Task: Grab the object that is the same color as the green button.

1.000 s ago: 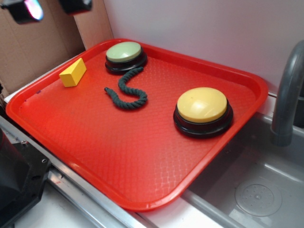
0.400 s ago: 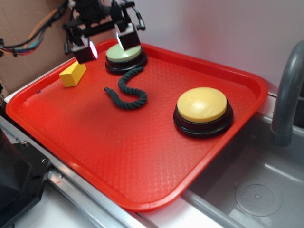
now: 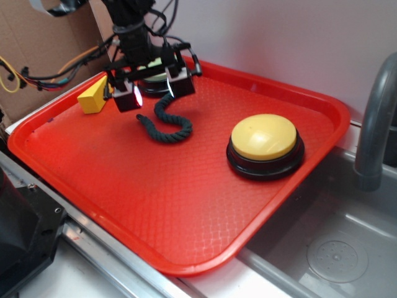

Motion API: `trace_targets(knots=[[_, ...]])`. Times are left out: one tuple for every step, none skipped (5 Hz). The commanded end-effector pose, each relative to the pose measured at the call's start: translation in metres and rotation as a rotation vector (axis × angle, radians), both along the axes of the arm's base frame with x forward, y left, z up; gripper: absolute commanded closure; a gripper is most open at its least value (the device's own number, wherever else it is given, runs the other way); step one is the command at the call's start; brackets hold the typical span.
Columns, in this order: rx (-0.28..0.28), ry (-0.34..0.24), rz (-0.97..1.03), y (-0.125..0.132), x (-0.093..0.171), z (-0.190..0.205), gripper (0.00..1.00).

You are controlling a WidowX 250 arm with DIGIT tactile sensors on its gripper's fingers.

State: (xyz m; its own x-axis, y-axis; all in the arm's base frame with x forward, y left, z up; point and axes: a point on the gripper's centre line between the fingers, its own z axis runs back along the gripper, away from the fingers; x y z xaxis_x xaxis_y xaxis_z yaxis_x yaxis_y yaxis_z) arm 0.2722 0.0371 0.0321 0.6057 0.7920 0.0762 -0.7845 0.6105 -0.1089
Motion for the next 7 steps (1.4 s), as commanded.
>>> trace_targets(knots=[[0.015,-0.035,-0.021,0.013,0.009,-0.008,0.00],[0.004,-0.040,-0.042,0.011,0.006,-0.009,1.00],[-0.025,-0.040,-0.063,0.008,0.002,-0.008,1.00],[-0.029,-0.040,-0.064,0.007,0.000,-0.006,1.00],[-0.028,-0.038,-0.062,0.006,0.000,-0.002,1.00],[-0.032,-0.026,-0.090,0.002,0.000,0.006,1.00],[0.006,-0.050,-0.135,0.001,-0.002,0.030,1.00]])
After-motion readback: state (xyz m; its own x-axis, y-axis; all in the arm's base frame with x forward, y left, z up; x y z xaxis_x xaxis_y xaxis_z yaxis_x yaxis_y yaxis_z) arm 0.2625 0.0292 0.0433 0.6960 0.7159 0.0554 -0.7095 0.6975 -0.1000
